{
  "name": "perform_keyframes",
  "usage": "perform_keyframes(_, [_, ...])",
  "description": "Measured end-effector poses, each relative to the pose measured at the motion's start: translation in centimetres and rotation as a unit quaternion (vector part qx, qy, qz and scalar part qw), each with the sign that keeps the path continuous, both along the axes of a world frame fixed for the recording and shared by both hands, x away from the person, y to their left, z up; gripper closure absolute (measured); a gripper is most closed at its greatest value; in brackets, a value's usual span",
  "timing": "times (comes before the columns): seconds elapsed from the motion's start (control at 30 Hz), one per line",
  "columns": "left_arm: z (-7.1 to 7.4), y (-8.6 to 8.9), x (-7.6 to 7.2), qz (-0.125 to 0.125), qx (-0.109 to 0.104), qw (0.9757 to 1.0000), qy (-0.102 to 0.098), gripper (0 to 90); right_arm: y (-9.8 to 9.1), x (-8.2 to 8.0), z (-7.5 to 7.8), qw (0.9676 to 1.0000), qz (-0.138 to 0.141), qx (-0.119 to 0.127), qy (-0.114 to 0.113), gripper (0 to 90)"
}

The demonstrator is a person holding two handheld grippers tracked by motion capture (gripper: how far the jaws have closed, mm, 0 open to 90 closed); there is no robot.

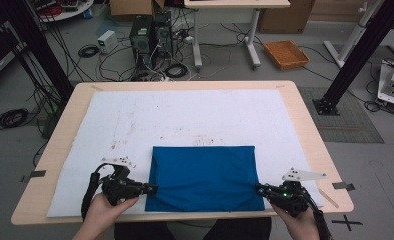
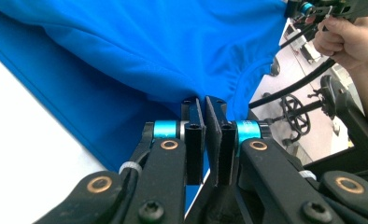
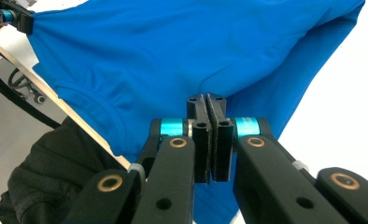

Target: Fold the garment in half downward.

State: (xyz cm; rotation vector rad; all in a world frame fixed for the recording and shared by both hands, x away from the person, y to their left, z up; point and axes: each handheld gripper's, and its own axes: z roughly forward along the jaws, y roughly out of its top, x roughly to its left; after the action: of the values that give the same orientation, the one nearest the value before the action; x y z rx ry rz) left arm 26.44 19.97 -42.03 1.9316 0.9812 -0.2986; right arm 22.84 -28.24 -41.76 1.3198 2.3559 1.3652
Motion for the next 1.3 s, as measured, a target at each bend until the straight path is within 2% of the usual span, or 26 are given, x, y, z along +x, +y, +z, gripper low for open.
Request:
perform_keyframes(0.2, [-0.7,-0.1,-0.1,0.004,0.019,0.9998,0.0,85.8,-0.3,-0.1,-0.7,0.9999,-0.003,-0.011,0.005,89.1])
perform_keyframes(0.3, [-1.0,-0.1,-0.1,0.01,0.038,0.9992,-0.005,85.2,-0.2,-0.1,-1.2,0.9998,-0.002,-0.019,0.009,86.3])
perform_keyframes(0.43, [-1.5,-0.2,-0.2,0.012,0.06,0.9981,-0.008,80.1,-0.1,-0.2,-1.8,0.9993,-0.002,-0.034,0.017,84.8])
perform_keyframes(0.57, [-1.6,-0.1,-0.5,0.017,0.069,0.9974,-0.008,72.9,-0.3,-0.3,-2.0,0.999,-0.006,-0.039,0.02,81.2])
perform_keyframes(0.7, [-0.8,0.5,-0.3,0.035,0.072,0.9964,-0.029,63.7,-0.7,0.1,-1.1,0.9992,-0.016,-0.038,0.004,72.2])
perform_keyframes(0.77, [-0.2,0.6,0.3,0.048,0.07,0.9953,-0.046,59.1,-0.8,0.7,-0.5,0.9988,-0.022,-0.041,-0.015,65.7])
perform_keyframes(0.83, [0.4,0.7,1.4,0.065,0.071,0.9931,-0.066,56.4,-1.0,1.7,0.0,0.9979,-0.033,-0.048,-0.028,64.0])
perform_keyframes(0.87, [0.6,0.7,2.0,0.074,0.075,0.9913,-0.079,55.1,-1.1,2.5,0.2,0.9974,-0.038,-0.047,-0.039,60.8])
perform_keyframes(0.97, [1.0,0.6,4.3,0.099,0.072,0.9872,-0.102,53.6,-1.3,4.9,0.7,0.9957,-0.06,-0.042,-0.056,59.4])
perform_keyframes(1.0, [1.0,0.5,5.1,0.111,0.071,0.9851,-0.11,53.4,-1.4,5.8,0.7,0.9951,-0.068,-0.039,-0.059,58.7])
perform_keyframes(1.1, [0.8,0.2,7.3,0.152,0.081,0.9761,-0.133,52.0,-1.4,8.3,0.5,0.994,-0.084,-0.037,-0.059,58.7])
perform_keyframes(1.13, [0.5,0.2,8.0,0.159,0.08,0.9745,-0.137,52.0,-1.4,9.1,0.3,0.9938,-0.091,-0.037,-0.053,58.7])
perform_keyframes(1.17, [0.3,0.1,8.6,0.164,0.082,0.9734,-0.138,52.0,-1.3,9.9,0.1,0.9938,-0.095,-0.031,-0.048,58.6])
perform_keyframes(1.3, [-1.0,-0.5,10.9,0.17,0.094,0.9728,-0.126,51.0,-0.9,12.2,-0.7,0.9927,-0.116,-0.011,-0.033,55.7])
